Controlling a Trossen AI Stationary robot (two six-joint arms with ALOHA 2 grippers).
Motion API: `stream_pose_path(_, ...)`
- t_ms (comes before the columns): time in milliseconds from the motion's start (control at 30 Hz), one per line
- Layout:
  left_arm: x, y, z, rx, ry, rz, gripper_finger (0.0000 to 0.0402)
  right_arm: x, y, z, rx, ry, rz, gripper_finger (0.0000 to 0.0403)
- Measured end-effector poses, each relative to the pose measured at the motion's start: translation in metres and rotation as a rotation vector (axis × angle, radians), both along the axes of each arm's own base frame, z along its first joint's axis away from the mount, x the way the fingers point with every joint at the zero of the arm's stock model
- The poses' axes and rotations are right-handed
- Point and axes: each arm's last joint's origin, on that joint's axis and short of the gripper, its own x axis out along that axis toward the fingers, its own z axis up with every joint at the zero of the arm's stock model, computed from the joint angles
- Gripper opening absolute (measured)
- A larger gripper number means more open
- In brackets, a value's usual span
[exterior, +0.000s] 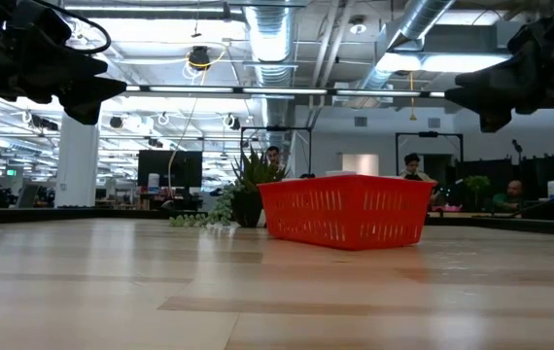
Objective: Pick and place pill bottles into a basket
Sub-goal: Return to Home Position
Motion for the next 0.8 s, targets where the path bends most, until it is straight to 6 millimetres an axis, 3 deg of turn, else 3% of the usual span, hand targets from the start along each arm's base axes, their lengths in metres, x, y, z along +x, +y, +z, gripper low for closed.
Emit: stream_pose_path(800,0.0000,0.0000,0.0000,0.000,0.000,0.001,0.0192,0.0003,0.0007,-0.0008,-0.047,0.014,0.024,0.0173)
